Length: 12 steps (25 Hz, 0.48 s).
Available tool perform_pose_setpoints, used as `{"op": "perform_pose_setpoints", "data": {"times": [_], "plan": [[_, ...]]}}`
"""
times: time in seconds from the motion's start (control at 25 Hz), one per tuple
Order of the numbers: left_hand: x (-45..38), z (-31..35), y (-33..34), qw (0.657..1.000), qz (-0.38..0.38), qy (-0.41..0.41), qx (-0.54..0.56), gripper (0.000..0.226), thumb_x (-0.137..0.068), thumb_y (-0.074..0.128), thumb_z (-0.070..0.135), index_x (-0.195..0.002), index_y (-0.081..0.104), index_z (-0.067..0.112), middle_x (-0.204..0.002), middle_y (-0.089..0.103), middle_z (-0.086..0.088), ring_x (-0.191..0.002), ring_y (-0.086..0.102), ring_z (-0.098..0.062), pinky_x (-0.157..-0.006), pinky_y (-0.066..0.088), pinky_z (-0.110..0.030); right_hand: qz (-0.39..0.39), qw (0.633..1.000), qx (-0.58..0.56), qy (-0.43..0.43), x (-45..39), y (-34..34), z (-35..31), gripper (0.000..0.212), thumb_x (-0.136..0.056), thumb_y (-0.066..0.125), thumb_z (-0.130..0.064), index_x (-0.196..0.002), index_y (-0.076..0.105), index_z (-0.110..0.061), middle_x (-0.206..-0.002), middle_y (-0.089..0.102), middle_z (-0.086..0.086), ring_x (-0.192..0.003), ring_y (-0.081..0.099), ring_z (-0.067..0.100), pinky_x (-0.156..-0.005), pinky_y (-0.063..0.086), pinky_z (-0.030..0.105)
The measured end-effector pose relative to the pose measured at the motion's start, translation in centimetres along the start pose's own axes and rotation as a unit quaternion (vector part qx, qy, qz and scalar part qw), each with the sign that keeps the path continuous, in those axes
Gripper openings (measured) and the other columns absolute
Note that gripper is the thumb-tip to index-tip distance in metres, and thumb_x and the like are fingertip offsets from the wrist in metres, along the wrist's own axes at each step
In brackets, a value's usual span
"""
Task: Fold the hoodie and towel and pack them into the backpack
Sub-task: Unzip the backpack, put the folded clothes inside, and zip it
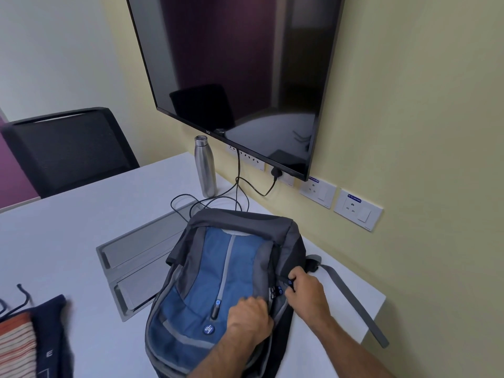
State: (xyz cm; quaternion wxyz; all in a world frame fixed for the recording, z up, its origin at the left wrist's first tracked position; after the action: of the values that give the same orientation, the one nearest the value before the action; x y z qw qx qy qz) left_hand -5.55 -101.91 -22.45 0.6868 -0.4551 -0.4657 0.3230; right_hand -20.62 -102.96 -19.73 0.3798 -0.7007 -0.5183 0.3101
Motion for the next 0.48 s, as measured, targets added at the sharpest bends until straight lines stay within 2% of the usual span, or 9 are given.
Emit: {"op": "perform_pose_setpoints", "data": {"times": [0.08,0.2,0.32,0.48], "plan": [[0.1,-0.4,0.0,1.0,0.004,-0.008,0.012,0.042,-0.097,0.047,0.038,-0.129,0.052,0.013,-0.132,0.056,-0.007,-0.124,0.049,-0.027,-0.097,0.046,-0.041,-0.003,1.0,-0.024,-0.018,0.4,-0.2,0.4,0.008,-0.082,0.063,-0.01,-0.087,0.061,-0.016,-0.061,0.05,-0.01,-0.061,0.053,0.014,-0.061,0.047,0.03],[0.0,-0.6,0.1,1.0,0.016,-0.007,0.014,0.042,-0.097,0.046,0.04,-0.129,0.051,0.013,-0.133,0.055,-0.006,-0.126,0.047,-0.026,-0.098,0.046,-0.042,-0.027,0.997,-0.059,-0.039,1.8,-0.4,0.8,0.011,-0.078,0.069,-0.007,-0.076,0.067,-0.018,-0.061,0.061,-0.007,-0.059,0.059,0.012,-0.062,0.054,0.028],[-0.3,-0.7,0.4,1.0,0.023,0.0,0.015,0.043,-0.098,0.046,0.04,-0.129,0.05,0.012,-0.134,0.054,-0.007,-0.127,0.046,-0.026,-0.099,0.046,-0.041,-0.076,0.99,-0.091,-0.076,4.3,0.6,-0.1,0.012,-0.076,0.073,-0.006,-0.076,0.071,-0.018,-0.067,0.066,-0.008,-0.063,0.063,0.01,-0.062,0.054,0.022],[-0.7,-1.0,0.8,0.999,0.028,0.007,0.021,0.043,-0.098,0.047,0.041,-0.127,0.051,0.011,-0.134,0.054,-0.009,-0.126,0.047,-0.027,-0.099,0.044,-0.04,-0.106,0.982,-0.117,-0.108,7.3,1.4,-1.2,0.005,-0.075,0.073,-0.011,-0.077,0.072,-0.016,-0.069,0.067,-0.008,-0.066,0.065,0.011,-0.061,0.054,0.021]]}}
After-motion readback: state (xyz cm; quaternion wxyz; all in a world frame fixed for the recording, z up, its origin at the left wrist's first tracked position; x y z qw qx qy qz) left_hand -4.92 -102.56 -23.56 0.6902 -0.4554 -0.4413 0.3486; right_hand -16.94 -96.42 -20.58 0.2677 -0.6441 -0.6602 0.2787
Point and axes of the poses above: each hand's wrist, its own x-axis away from the middle knuckle, its own y-axis out of the palm, z = x × y, the point moved 10 cm from there along -x, towards the middle knuckle
